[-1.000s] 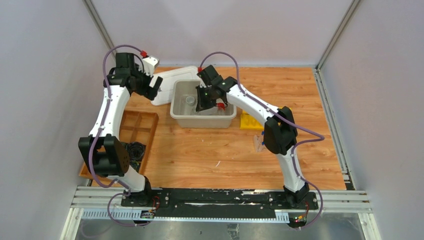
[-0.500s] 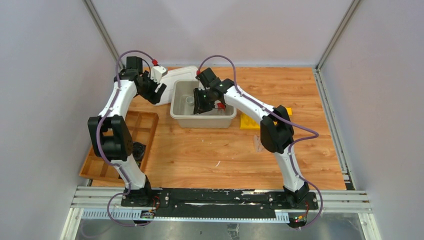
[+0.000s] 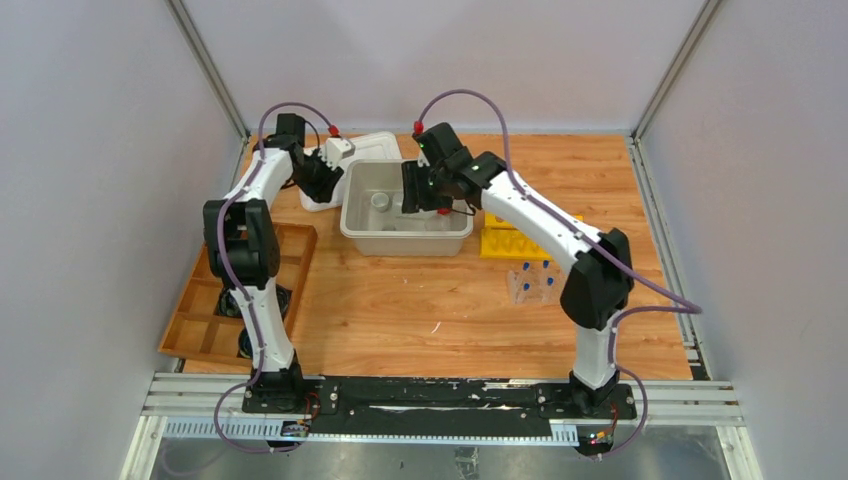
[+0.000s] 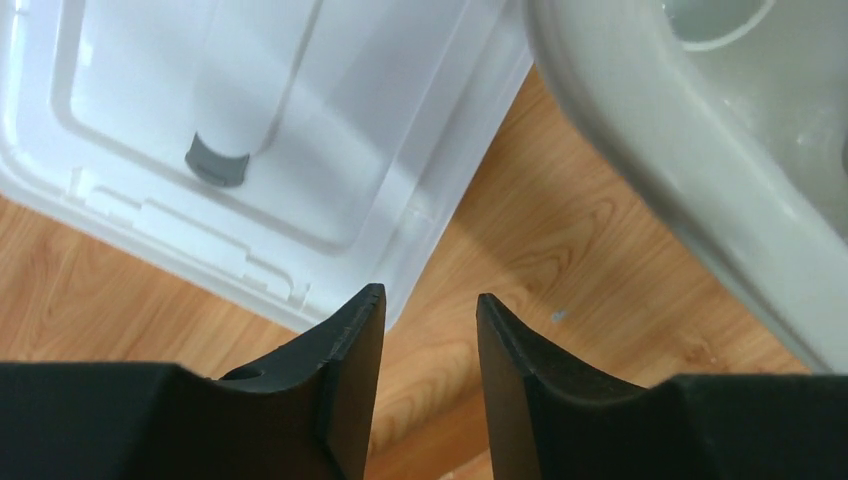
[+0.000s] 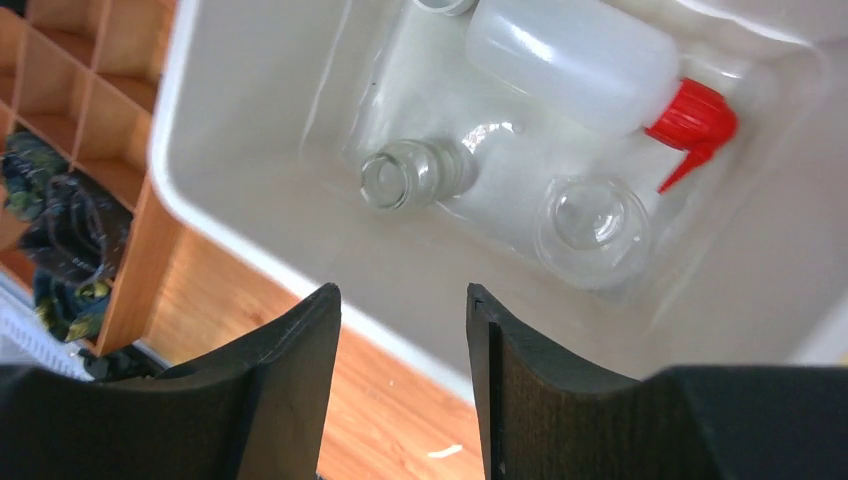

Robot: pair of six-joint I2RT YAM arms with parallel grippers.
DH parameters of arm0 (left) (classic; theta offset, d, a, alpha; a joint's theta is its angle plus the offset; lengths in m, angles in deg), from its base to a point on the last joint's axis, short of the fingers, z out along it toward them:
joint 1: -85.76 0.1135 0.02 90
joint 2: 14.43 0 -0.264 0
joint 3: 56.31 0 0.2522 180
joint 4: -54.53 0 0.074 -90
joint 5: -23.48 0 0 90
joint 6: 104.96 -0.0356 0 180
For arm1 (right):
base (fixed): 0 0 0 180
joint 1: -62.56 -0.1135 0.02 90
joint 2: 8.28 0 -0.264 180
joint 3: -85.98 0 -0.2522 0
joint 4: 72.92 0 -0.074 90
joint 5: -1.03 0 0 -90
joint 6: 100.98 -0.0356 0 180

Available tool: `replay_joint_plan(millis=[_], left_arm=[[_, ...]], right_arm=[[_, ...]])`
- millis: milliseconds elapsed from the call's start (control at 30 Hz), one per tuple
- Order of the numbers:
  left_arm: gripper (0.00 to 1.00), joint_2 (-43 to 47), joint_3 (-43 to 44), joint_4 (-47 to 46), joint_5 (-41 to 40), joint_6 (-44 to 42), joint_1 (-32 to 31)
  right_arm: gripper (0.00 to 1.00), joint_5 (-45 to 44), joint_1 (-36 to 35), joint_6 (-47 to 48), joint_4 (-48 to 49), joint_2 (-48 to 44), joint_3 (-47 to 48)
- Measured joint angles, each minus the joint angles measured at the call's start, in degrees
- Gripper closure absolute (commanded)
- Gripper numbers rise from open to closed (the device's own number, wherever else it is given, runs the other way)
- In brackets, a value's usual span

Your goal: Organize the chemistry lab equipment

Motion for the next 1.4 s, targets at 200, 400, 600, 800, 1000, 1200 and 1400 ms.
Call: replay_joint_plan(millis=[200,400,600,800,1000,1200,1400], left_arm=[[0.57,-5.8,3.6,0.8,0.4,-3.1,-1.0],[0.59,-9.1,4.8,1.9,1.0,-5.2,-0.7],[0.62,-9.7,5.8,1.9,0.9,-6.2,-0.7],[0.5,-10.1,6.0,1.7,1.2,-7.1,-0.4],[0.4,-10.1,6.0,2.3,6.2,-6.0,2.6],[0.41,-9.3,3.4,1.0,7.9,-6.9,6.4],[0.47,-9.2,2.0,0.9,7.9,-8.9,5.8]], right_arm=[[0.49,-2.3,0.0,0.5,1.2,-11.8,-5.7],[0.49,-3.1,0.0,0.5,2.4,-18.4,-11.5],[0.51,-3.1,0.0,0.5,2.9,-20.2,-13.9],[0.51,-3.1,0.0,0.4,3.1,-21.2,-16.3],[0.51,-3.1,0.0,0.4,3.1,-22.4,-16.9],[0.51,-3.1,0.0,0.4,3.5,-23.2,-17.7],[0.54,-3.1,0.0,0.4,3.6,-23.2,-18.3]])
